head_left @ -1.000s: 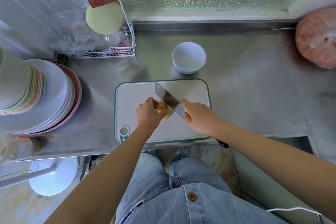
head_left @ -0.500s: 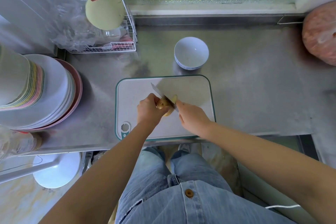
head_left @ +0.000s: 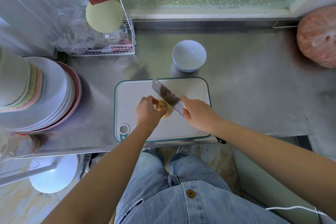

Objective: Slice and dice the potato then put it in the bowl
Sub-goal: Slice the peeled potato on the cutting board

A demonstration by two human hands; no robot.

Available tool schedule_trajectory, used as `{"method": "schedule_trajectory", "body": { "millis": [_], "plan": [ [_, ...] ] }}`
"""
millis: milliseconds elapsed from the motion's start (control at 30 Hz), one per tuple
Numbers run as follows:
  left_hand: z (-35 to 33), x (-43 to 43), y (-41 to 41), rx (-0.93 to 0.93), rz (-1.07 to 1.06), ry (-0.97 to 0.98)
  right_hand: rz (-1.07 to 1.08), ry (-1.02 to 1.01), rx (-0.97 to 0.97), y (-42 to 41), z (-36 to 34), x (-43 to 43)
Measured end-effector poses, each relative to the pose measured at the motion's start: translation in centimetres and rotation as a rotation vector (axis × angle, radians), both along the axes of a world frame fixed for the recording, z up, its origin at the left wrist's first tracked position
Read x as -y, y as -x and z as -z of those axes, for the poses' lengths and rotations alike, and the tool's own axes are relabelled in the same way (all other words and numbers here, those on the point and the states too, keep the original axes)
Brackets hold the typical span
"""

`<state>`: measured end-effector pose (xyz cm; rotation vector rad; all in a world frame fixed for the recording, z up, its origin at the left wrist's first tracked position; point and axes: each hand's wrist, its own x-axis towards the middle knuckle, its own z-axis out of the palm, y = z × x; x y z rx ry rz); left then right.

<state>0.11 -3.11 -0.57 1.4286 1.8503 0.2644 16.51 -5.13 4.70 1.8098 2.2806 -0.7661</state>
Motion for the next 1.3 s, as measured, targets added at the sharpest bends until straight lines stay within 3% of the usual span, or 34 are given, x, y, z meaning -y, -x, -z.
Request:
{"method": "schedule_trajectory", "body": {
  "millis": [333,800,1033,1300],
  "plan": [
    [0.3,-0.1,0.0,0.021,-0.011,0.008,-0.065,0.059,0.034,0.0,-1.0,0.5],
    [0.2,0.0,0.2,0.027,-0.006,-0.035,0.032,0.033,0.052,1.5,4.2,1.0],
    [-0.1,0.2,0.0,0.045,-0.027,-0.012,0.084,0.03,-0.04,0.9,0.8,-0.2],
    [0.0,0.3,0.1,0.036,-0.037,-0.011,0.0,0.003,0.04,0.9,-1.6,0.5]
  ]
}}
